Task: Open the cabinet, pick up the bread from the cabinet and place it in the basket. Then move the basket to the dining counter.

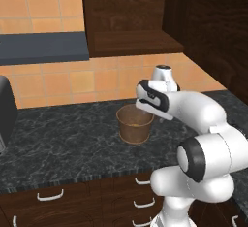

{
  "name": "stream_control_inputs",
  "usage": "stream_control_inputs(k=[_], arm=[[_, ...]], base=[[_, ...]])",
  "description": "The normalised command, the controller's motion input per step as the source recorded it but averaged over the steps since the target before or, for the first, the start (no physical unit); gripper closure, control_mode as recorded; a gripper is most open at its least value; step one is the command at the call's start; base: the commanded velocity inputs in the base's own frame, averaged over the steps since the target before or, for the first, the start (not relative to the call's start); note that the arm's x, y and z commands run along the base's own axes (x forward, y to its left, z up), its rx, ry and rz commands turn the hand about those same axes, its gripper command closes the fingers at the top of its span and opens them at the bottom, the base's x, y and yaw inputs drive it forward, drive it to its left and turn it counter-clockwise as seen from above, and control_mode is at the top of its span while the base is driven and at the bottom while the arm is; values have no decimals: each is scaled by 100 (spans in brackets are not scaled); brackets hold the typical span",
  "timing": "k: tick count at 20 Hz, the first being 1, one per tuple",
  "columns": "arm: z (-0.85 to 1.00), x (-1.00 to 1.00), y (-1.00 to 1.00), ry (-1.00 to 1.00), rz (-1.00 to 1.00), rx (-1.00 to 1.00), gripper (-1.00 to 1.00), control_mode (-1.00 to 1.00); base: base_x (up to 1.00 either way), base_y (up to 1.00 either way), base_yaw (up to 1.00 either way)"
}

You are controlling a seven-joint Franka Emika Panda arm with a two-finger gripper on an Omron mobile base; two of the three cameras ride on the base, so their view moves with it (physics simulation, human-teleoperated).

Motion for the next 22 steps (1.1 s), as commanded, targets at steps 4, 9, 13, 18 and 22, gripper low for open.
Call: stream_control_inputs(k=[4, 9, 13, 18, 22], arm=[[-8, -2, 12, -3, 0, 0, -100, -100], [-12, 9, 14, 0, 0, -3, -100, -100], [-23, 11, 3, 0, 0, -3, -100, -100], [-28, 0, 0, -1, 0, -3, -100, -100], [-19, 1, 10, -5, 0, -2, -100, -100]], base=[[0, 0, 0], [0, 0, 0], [0, 0, 0], [0, 0, 0], [0, 0, 0]])
